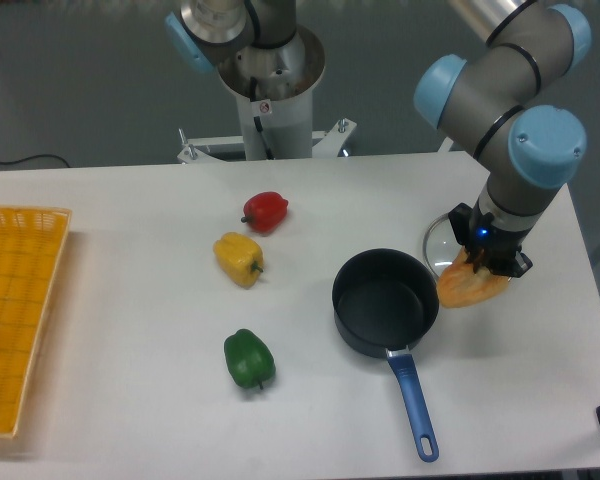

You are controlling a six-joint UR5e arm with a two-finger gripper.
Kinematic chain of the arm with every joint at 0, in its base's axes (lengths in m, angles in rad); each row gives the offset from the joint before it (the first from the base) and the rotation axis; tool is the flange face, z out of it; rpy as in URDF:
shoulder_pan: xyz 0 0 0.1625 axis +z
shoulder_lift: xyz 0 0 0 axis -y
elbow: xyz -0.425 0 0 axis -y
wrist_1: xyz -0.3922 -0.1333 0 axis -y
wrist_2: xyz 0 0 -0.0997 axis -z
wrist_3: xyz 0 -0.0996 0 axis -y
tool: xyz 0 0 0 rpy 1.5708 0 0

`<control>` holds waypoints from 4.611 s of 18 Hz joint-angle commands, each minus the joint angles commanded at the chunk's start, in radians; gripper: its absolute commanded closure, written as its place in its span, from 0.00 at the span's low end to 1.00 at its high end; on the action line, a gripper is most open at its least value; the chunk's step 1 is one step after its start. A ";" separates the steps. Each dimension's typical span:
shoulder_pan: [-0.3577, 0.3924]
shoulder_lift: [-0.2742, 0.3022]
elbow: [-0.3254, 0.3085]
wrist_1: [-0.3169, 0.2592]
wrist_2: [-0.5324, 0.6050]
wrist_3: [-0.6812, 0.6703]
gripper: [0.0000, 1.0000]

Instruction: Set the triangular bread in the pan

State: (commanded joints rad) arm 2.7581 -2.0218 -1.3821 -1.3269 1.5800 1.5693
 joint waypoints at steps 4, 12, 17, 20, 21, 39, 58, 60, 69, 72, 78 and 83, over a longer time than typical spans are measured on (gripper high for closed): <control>-0.005 0.002 -0.002 0.002 0.000 0.000 0.81; -0.029 0.014 -0.032 0.009 -0.002 -0.014 0.81; -0.080 0.015 -0.049 0.020 -0.005 -0.075 0.81; -0.121 0.026 -0.106 0.084 -0.002 -0.121 0.81; -0.126 0.028 -0.127 0.116 -0.003 -0.135 0.81; -0.156 0.057 -0.241 0.195 -0.008 -0.164 0.78; -0.155 0.043 -0.212 0.209 -0.006 -0.178 0.77; -0.158 0.040 -0.212 0.209 -0.006 -0.179 0.75; -0.166 0.032 -0.218 0.233 -0.005 -0.179 0.43; -0.166 0.034 -0.218 0.233 -0.005 -0.179 0.41; -0.166 0.035 -0.213 0.233 -0.005 -0.176 0.38; -0.163 0.038 -0.207 0.235 -0.002 -0.166 0.00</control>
State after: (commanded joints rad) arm 2.5955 -1.9835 -1.5892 -1.0922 1.5785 1.4036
